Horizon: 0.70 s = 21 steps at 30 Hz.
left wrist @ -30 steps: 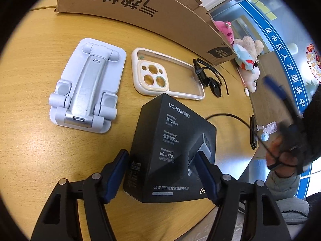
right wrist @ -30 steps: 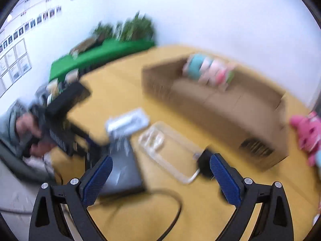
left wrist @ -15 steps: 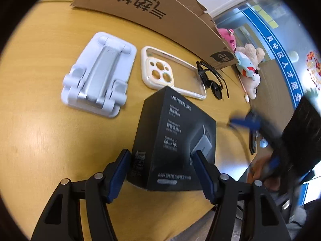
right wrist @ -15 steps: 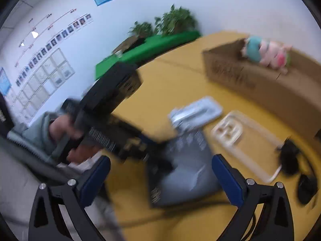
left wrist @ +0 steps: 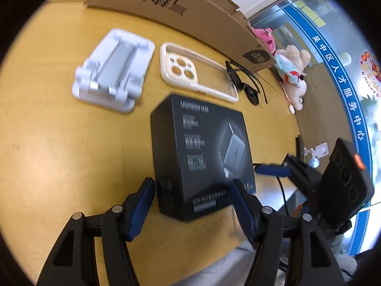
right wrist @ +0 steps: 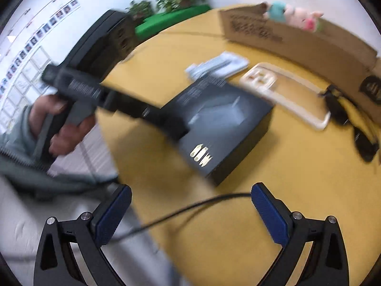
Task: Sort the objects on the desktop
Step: 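Lift and carry the charger box with both grippers over the cardboard box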
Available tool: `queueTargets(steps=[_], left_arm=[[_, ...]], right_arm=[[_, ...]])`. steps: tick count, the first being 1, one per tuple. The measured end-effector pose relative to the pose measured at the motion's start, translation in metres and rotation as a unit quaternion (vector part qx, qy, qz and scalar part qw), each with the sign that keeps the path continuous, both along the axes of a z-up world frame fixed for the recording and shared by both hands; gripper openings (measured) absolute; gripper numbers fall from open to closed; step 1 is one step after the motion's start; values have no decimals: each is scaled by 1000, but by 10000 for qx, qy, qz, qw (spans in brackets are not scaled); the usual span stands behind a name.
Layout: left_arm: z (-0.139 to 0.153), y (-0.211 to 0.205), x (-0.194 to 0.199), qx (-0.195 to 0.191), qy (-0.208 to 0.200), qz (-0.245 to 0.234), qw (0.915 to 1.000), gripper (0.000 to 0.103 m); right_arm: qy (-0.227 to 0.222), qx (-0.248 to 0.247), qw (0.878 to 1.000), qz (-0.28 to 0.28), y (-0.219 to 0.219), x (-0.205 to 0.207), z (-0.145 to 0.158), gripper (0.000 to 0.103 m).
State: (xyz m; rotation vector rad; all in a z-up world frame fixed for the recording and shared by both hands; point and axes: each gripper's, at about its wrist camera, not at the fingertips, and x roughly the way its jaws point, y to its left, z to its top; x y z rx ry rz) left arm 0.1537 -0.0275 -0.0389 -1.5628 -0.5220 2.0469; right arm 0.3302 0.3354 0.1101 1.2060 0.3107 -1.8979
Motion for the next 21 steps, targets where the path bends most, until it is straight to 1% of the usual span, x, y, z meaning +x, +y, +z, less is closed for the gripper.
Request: queueTargets(steps=[2,3,4,5,6,8,10,13,15,19,21], left_arm=[[2,3,-7,-70,116,-84,9999,64],[1,5,-10,-37,142,-124,9998,64],[-2,5,-13,39,137,-144,9998,66],[-4,5,-15,120,117,-142,9998,66],[-7,4,-16,209,106,-118,9997,66],[-7,3,-16,239,158,-82,9996,66],[-6,3,-13,184,264,-83,9994,66],[-4,4,-12,90,372,-24,9993,66],[3,4,-12,4,460,24,9989,64],[28,0,-13,137,748,75,9971,61],[45,1,-18,181,935,41,9954,60]], right_arm=[[346,328,9989,45,-9,-8,-3,102],[479,494,9976,116,-14,-10,-8,101],[498,580,9969,186,-19,-13,-14,100],[486,608,9967,216,-24,-14,-16,93],[476,647,9965,238,-30,-13,-22,81],[590,805,9948,178,-31,-15,-28,76],[676,730,9949,136,-31,-16,-29,75],[781,742,9942,49,-35,-17,-30,74],[900,726,9933,-9,-37,-16,-27,71],[1097,467,9927,-181,-29,-15,-2,71],[1302,413,9903,-243,-27,-19,17,71]])
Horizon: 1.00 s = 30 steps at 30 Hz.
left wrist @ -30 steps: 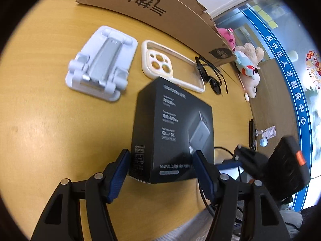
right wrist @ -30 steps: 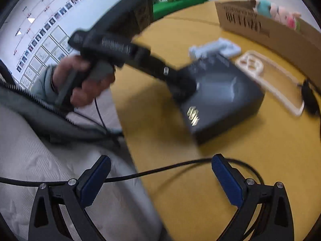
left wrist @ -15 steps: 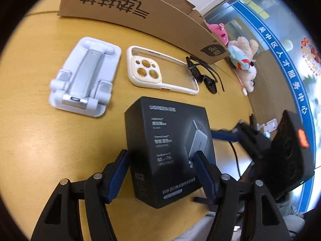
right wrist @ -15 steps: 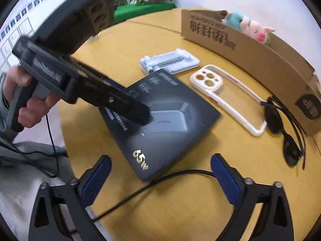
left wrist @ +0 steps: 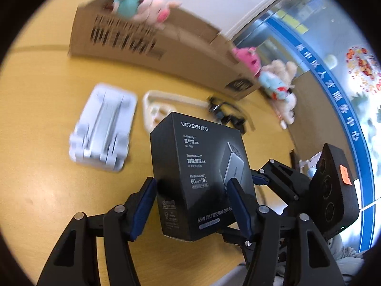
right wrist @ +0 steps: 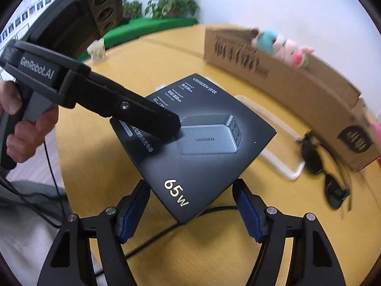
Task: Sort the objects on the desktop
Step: 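Lift and carry the charger box with both grippers over the cardboard box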
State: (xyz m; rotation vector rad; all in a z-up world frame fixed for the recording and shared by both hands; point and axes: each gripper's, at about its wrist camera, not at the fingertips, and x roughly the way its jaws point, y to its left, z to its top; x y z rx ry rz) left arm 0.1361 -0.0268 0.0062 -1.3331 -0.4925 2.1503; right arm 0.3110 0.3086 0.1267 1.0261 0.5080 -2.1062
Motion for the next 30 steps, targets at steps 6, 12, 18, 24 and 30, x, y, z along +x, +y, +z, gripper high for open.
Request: queueTargets(steps=[6,12,18,24,30], left_arm=[[74,11,-34,-11,908,-180,9957,60],[159,36,-97,-271,2012,-358,9785,60],[210,59,-169,-518,2612,-499,9626,60],[221,69,-248,-427,2596,-516,9634,60],[192,85,-333,-493,2145,-462,9744,60]], right_arm=[[892,-98,9959,-110,10,-33,70,71],[1822,-108,9830,-176,21,-95,145,71],[2250,-169,9739,-246,35,-167,195,71],[2236,-220,9741,-250,45,-253,209,71],[1707,-164,9848,-264,56,-340,182,71]])
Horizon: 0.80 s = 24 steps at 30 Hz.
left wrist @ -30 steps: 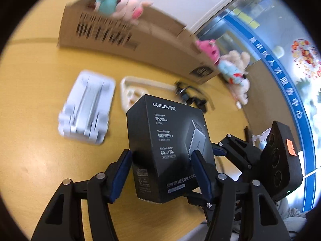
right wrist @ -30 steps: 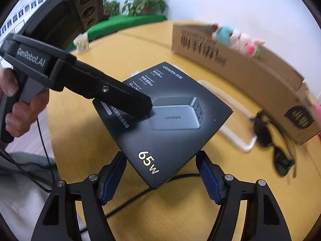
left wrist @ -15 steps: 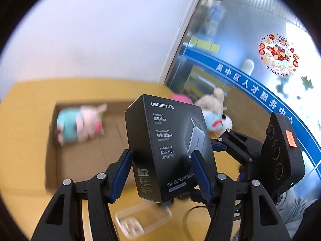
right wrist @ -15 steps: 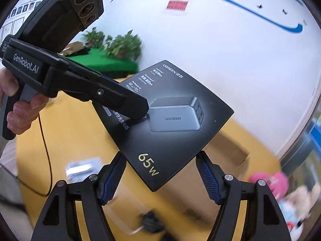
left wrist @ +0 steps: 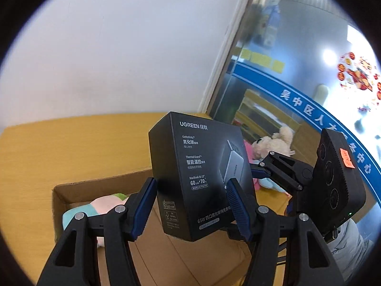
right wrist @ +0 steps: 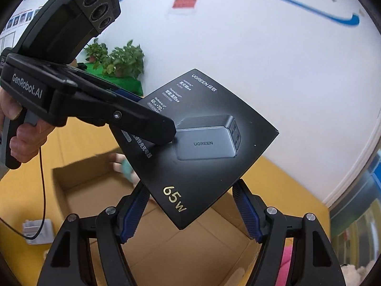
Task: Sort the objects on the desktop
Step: 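Lift and carry the charger box with both grippers over the cardboard box, then open both grippers to release the charger box beside the pig plush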
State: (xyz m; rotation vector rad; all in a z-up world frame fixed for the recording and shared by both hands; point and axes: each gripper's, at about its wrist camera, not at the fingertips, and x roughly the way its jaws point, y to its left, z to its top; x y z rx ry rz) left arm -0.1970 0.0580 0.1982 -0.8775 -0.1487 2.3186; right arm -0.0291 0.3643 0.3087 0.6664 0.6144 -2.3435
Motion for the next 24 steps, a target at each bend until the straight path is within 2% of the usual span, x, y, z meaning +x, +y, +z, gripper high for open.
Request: queueTargets(steps=[5,9,14,19,22,24], left_arm=[[-54,13,-62,-127,-667,92,9976,60],[-101,25,-98,-361,-1212,254,9916,60],[-145,40,-117,-857,-1738,407,9802,60],[-177,48,-126,-1270,-2177,519,9663,60],[-183,56,-126,-1723,-1972,651,9629,57],[-183,59,-125,-1855,-1837,713,9627,57]], right_arm=[[-641,200,9977,72,8,-61,-46,71],[-1368,194,9903,125,12,-104,-95,71],[-2088,279,9774,179,8,-139,-149,71],[-2522,388,9668,144,16,-154,-186,70],[-2548,310,9664,146,11,-153,-189,70],[-2552,241,9665,122,24,-143,-189,70]])
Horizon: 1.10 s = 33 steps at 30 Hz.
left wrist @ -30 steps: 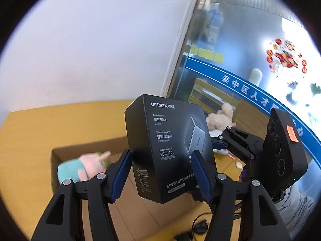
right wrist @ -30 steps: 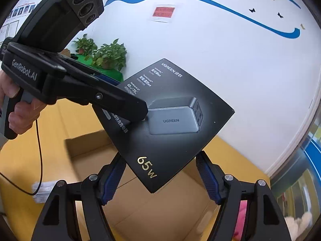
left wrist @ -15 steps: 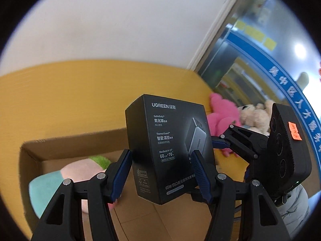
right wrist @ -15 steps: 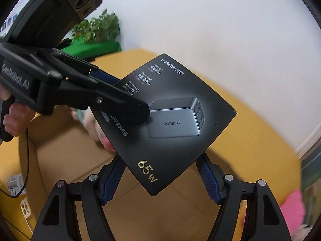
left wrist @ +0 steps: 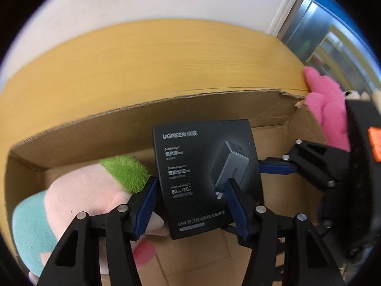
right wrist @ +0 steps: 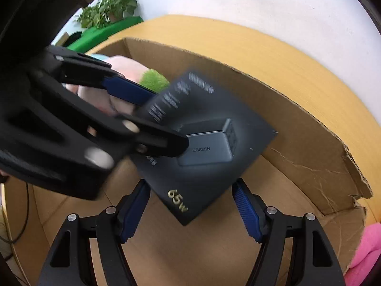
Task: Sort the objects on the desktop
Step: 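Open both grippers to release the charger box beside the pig plush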
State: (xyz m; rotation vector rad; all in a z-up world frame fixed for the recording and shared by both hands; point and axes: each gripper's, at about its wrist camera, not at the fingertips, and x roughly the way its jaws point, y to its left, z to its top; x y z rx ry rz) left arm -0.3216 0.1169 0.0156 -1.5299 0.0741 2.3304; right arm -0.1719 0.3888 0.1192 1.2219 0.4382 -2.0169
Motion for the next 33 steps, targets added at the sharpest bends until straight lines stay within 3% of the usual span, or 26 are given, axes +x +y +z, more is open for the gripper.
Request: queueTargets(steps=[3,6,9,11,13,15,19,21,24,29,33], left_arm=[[4,-2,7,-70,333,13,9994,53],[25,-14,30,-267,1204,188,9922,53],[54,-20,64,-458,2271,351,9722,59],[76,-25,92,-596,2958,555,9518,76],[99,-37,130,-608,3580,746,9288,82],[117,-48,159,-555,3875,812,9166,82],[149,-69,220,-432,4218,928,9009,84],[161,-82,250,-306,4242,1061,8988,85],[170,-103,290,-78,4167,1157,9016,86],[166,-112,336,-88,4201,1159,9000,86],[159,-111,359,74,4098,1112,9053,86]], right_arm=[[17,70,9999,-142,16,13,-3,71],[279,121,9991,-293,28,34,13,81],[1112,48,9923,-548,37,68,44,95],[1565,-63,9854,-673,42,98,66,102],[1939,-182,9783,-715,38,133,87,103],[2259,-271,9704,-811,30,169,105,103],[2847,-588,9485,-1258,20,239,131,103],[2937,-768,9408,-1510,18,261,141,103],[2860,-766,9384,-1780,17,281,150,103],[2738,-717,9319,-2268,17,322,152,103],[2860,-764,9217,-2505,21,357,161,103]])
